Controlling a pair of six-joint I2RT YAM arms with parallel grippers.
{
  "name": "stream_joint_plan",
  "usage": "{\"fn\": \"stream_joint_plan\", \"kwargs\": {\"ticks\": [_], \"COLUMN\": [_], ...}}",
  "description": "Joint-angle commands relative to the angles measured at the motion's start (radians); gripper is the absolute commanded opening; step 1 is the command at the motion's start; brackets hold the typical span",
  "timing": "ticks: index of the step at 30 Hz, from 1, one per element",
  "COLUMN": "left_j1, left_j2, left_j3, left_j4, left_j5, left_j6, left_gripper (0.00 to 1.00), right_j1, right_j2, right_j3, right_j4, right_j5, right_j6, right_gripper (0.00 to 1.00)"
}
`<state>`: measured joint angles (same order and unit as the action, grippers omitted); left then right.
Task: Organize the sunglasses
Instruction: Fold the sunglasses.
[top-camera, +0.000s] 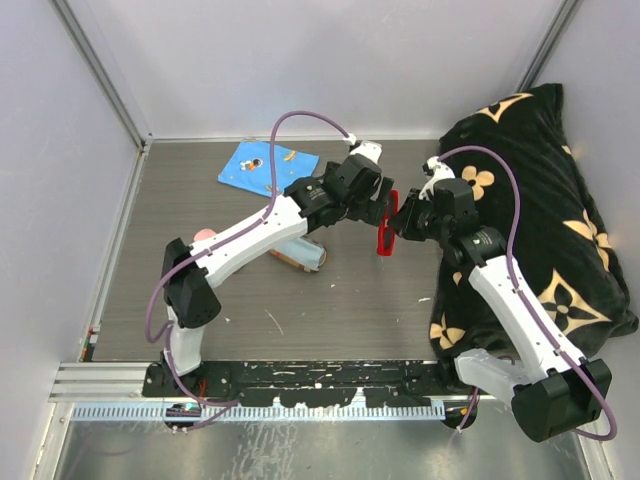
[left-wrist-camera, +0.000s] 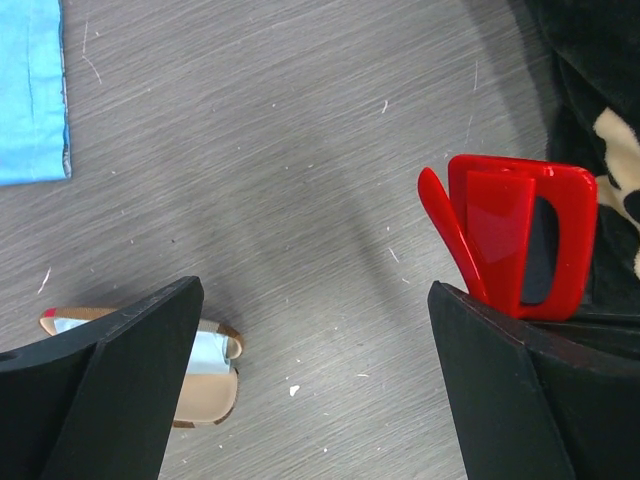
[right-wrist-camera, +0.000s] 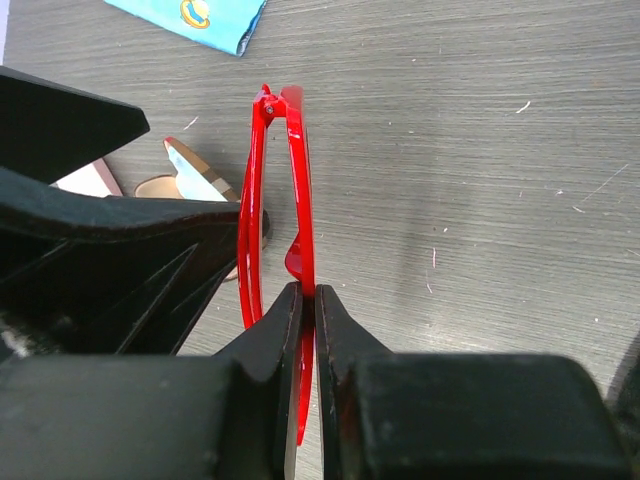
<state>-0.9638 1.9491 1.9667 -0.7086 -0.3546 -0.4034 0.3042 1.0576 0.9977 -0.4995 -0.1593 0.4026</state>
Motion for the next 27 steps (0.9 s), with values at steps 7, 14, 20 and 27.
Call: {"fn": "stream_joint_plan", "kwargs": {"ticks": [7, 14, 20, 27], "left_j1": [0.017, 0.140, 0.237, 0.280], "left_j2": [-0.153, -0.397, -0.581, -0.643], "left_j3": [-0.139, -0.491, -0.780, -1.003], "left_j4": [0.029, 0.028, 0.041, 0.195], "left_j5": [-0.009, -0.004, 0.008, 0.029], "left_j6": [0.002, -0.131, -0.381, -0.713], "left_gripper": [0.98, 0.98, 0.97, 0.99], "right_j1": [0.006, 0.006, 0.006, 0.007], "right_j2": [-0.037, -0.026, -0.008, -0.010], "right_j3": [-0.007, -0.022, -0.036, -0.055], "right_j4": [0.022, 0.006, 0.015, 0.017], "right_j5": [0.073, 0.076, 0.058, 0.052], "right_j6": [-0.014, -0.036, -0.035, -0.033], "right_gripper": [0.00, 0.00, 0.00, 0.00]}}
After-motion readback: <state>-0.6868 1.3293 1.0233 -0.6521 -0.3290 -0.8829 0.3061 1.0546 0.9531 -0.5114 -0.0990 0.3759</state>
